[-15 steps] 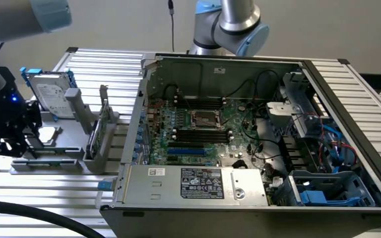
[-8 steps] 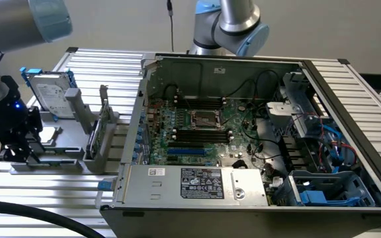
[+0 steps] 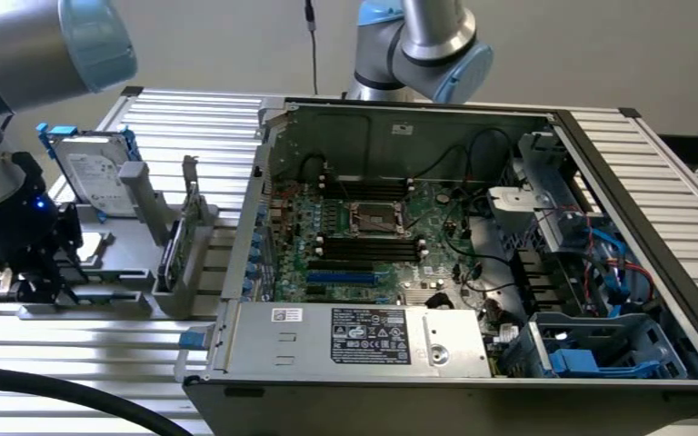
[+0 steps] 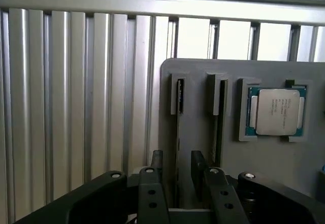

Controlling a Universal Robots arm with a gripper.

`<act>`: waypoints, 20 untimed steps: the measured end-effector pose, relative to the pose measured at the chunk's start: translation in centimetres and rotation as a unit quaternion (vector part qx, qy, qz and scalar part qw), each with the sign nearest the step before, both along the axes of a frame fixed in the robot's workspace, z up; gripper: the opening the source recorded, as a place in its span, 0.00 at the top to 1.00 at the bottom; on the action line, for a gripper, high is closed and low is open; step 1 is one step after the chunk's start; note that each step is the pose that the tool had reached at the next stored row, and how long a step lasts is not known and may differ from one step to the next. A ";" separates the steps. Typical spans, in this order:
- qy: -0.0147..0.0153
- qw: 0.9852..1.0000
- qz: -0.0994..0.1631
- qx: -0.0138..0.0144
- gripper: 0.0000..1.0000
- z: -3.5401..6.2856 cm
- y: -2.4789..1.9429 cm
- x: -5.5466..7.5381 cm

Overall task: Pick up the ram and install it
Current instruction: 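Pick up the ram and move it above insertion slot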

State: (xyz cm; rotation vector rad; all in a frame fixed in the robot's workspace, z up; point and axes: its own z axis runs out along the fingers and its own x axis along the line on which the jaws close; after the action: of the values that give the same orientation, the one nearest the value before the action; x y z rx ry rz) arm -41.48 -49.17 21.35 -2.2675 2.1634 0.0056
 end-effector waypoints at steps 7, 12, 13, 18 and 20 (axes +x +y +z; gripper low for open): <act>0.000 1.000 0.003 0.011 0.64 -0.85 0.00 0.0; 0.000 1.000 0.003 0.017 0.64 -1.38 -0.15 0.0; 0.000 1.000 0.003 0.018 0.64 -1.49 -0.19 0.0; 0.000 1.000 0.002 0.020 0.64 -1.74 -0.45 0.0; 0.000 1.000 0.002 0.020 0.64 -1.76 -0.50 0.0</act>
State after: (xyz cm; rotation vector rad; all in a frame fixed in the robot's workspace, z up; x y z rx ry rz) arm -41.47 -49.67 19.59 -2.2501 2.1399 0.0491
